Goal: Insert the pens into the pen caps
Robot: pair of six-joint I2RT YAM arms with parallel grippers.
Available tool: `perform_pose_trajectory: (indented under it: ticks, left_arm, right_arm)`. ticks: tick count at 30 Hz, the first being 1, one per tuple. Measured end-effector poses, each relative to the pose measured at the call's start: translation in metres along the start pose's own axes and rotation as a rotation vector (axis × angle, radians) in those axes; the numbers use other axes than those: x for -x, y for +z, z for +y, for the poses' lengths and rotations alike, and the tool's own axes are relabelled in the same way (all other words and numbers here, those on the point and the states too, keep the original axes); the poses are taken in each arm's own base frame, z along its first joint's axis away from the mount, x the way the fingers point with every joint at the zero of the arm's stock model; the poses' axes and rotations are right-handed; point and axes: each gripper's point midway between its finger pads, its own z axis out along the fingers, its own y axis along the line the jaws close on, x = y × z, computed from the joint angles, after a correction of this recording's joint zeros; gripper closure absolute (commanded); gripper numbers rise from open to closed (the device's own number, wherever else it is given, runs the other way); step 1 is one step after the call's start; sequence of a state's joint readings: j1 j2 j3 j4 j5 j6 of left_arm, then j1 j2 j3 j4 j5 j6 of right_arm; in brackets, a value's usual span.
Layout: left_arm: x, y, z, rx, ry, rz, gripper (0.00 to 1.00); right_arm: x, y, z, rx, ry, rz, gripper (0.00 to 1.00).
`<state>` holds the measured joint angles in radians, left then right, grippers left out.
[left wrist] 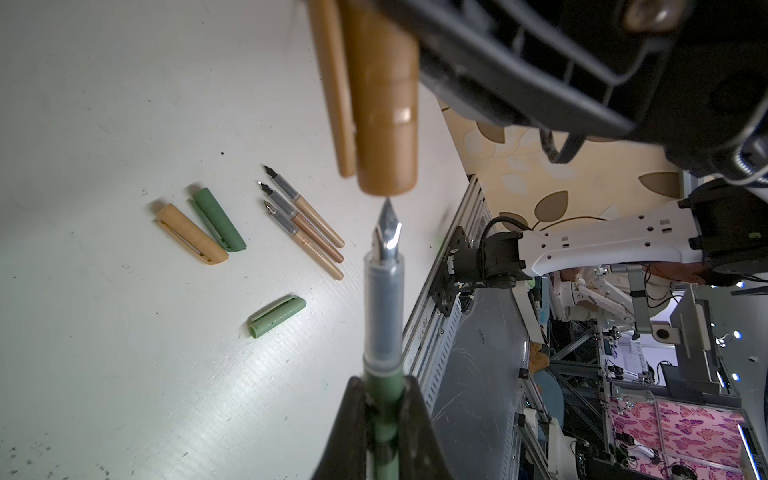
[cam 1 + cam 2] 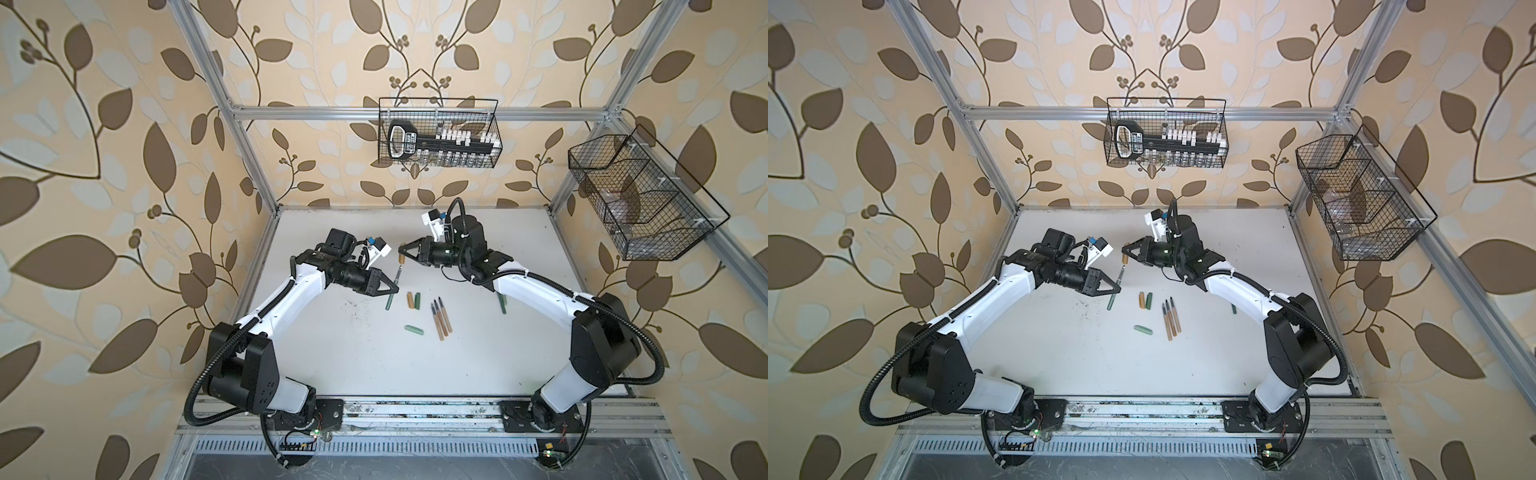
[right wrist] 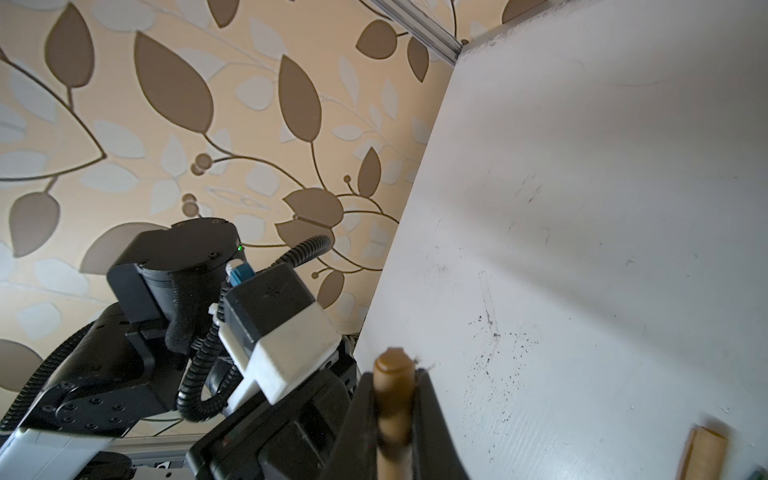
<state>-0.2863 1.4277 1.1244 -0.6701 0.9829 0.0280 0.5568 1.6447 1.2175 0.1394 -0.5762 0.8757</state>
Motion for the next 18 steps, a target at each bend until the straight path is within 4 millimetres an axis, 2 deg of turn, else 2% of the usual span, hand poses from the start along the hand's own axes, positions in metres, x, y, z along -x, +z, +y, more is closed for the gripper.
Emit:
perform_pose_trajectory:
  ticks: [18]
  left_arm:
    - [0.001, -0.004, 0.007, 0.032, -0.009, -0.009, 1.0]
  right_arm:
    - [-0.013, 0.004, -0.003, -0.02, 0.001, 0.019, 0.93]
